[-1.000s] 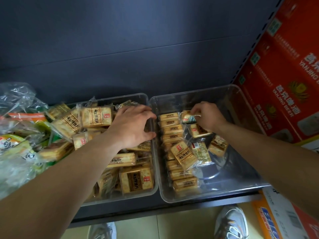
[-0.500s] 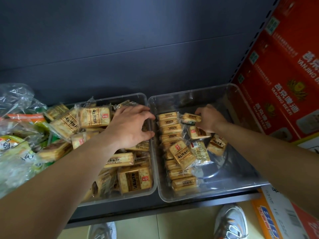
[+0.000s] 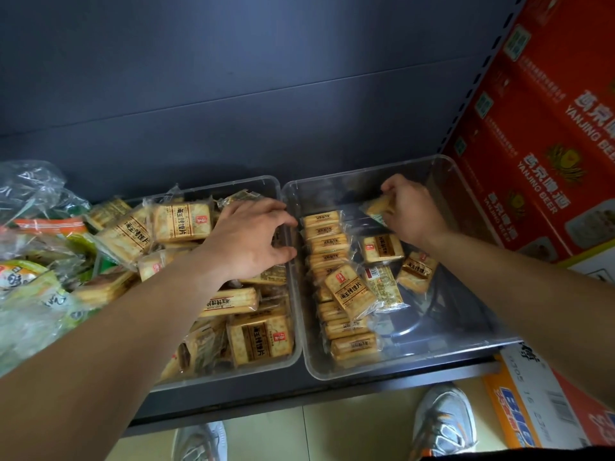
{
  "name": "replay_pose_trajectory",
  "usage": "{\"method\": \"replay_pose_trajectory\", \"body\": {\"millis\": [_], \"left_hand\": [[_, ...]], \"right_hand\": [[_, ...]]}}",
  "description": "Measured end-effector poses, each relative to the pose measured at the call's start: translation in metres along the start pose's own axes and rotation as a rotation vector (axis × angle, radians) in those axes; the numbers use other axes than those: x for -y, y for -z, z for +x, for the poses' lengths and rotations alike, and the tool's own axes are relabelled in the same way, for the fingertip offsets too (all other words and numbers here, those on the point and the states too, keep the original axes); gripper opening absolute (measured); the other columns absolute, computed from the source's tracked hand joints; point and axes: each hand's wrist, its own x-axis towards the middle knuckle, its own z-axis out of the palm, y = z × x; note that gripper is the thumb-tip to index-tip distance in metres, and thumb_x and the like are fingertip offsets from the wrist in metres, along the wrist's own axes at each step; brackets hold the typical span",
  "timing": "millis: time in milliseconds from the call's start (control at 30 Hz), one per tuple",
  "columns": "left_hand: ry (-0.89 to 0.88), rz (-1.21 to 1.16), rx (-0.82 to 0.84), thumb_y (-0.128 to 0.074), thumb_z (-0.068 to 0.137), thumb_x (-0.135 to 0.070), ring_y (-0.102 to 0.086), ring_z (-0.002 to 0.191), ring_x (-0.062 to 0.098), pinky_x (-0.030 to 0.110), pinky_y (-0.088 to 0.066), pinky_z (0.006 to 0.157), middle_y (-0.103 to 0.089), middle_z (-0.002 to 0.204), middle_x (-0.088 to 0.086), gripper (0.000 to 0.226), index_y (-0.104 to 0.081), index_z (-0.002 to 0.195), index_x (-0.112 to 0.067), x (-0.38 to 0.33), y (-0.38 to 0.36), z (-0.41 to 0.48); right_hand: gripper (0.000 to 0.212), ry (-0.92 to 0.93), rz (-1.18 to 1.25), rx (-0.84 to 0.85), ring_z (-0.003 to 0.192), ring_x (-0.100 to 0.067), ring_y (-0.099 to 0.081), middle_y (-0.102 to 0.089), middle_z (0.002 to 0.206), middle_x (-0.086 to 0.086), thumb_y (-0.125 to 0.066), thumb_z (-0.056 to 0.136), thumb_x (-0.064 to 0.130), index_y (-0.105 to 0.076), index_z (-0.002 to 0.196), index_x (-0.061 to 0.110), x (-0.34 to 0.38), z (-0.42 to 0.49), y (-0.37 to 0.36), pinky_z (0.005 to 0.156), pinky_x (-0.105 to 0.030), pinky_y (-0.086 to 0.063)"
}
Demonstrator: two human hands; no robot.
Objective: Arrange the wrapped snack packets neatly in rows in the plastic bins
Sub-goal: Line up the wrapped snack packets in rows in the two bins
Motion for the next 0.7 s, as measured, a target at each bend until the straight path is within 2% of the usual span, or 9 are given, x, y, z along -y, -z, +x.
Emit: {"method": "replay_pose_trajectory", "body": {"millis": [133,200,267,367,467,600,700], "left_hand": [[-0.003,0.008,-0.004,-0.061,0.093,-0.057,-0.019,0.151,0.018,0.043,-0.005,0.123,-0.025,0.163,-0.013,0.059,-0.043,0.147,-0.043,0.002,-0.002,0.001],[-0.005,0.010,-0.005,-0.060,0.093,-0.057,-0.019,0.152,0.018,0.043,-0.005,0.123,-0.025,0.163,-0.013,0.058,-0.043,0.146,-0.043,0.003,-0.003,0.002],[-0.006,0.007,-0.010,-0.060,0.093,-0.057,-0.019,0.152,0.019,0.043,-0.005,0.124,-0.026,0.163,-0.012,0.058,-0.043,0.146,-0.043,0.003,-0.003,0.002],[-0.010,0.009,-0.014,-0.060,0.093,-0.057,-0.019,0.152,0.019,0.044,-0.005,0.124,-0.026,0.163,-0.012,0.058,-0.043,0.146,-0.043,0.003,-0.003,0.003],[-0.008,0.013,-0.012,-0.060,0.093,-0.057,-0.018,0.152,0.019,0.045,-0.006,0.124,-0.025,0.164,-0.012,0.059,-0.043,0.147,-0.043,0.003,-0.004,0.003],[-0.009,0.019,-0.018,-0.059,0.094,-0.056,-0.018,0.152,0.019,0.044,-0.006,0.124,-0.025,0.164,-0.012,0.059,-0.041,0.148,-0.042,0.003,-0.004,0.002],[-0.014,-0.011,-0.057,-0.060,0.095,-0.052,-0.022,0.151,0.021,0.045,-0.013,0.124,-0.030,0.163,-0.010,0.063,-0.038,0.152,-0.038,0.001,-0.001,-0.004]], "right_hand": [[0.032,0.057,-0.069,0.084,0.111,-0.021,-0.060,-0.062,0.120,-0.003,-0.072,0.087,0.000,-0.070,0.114,0.015,0.001,0.005,-0.011,0.096,-0.035,-0.051],[0.029,0.036,-0.134,0.063,0.111,-0.023,-0.059,-0.059,0.119,-0.003,-0.072,0.088,0.007,-0.069,0.114,0.018,-0.002,0.004,-0.011,0.095,-0.039,-0.052],[0.031,-0.066,-0.163,0.051,0.111,-0.030,-0.057,-0.055,0.122,-0.007,-0.073,0.088,0.016,-0.062,0.116,0.021,-0.008,0.003,-0.010,0.095,-0.041,-0.050],[0.026,-0.224,-0.020,0.099,0.109,-0.026,-0.058,-0.056,0.123,-0.008,-0.074,0.089,0.018,-0.056,0.107,0.023,-0.011,0.002,-0.010,0.090,-0.034,-0.046],[0.021,-0.209,0.102,0.133,0.110,-0.019,-0.061,-0.067,0.115,-0.001,-0.075,0.088,0.015,-0.065,0.106,0.022,-0.003,0.003,-0.013,0.090,-0.027,-0.047],[0.028,-0.204,0.095,0.208,0.108,-0.018,-0.064,-0.069,0.118,0.001,-0.073,0.091,0.024,-0.070,0.118,0.023,0.012,0.004,-0.013,0.097,-0.036,-0.052],[0.021,-0.214,-0.023,0.240,0.100,-0.022,-0.065,-0.070,0.109,-0.002,-0.068,0.093,0.026,-0.070,0.113,0.019,0.022,0.001,-0.003,0.091,-0.039,-0.055]]}}
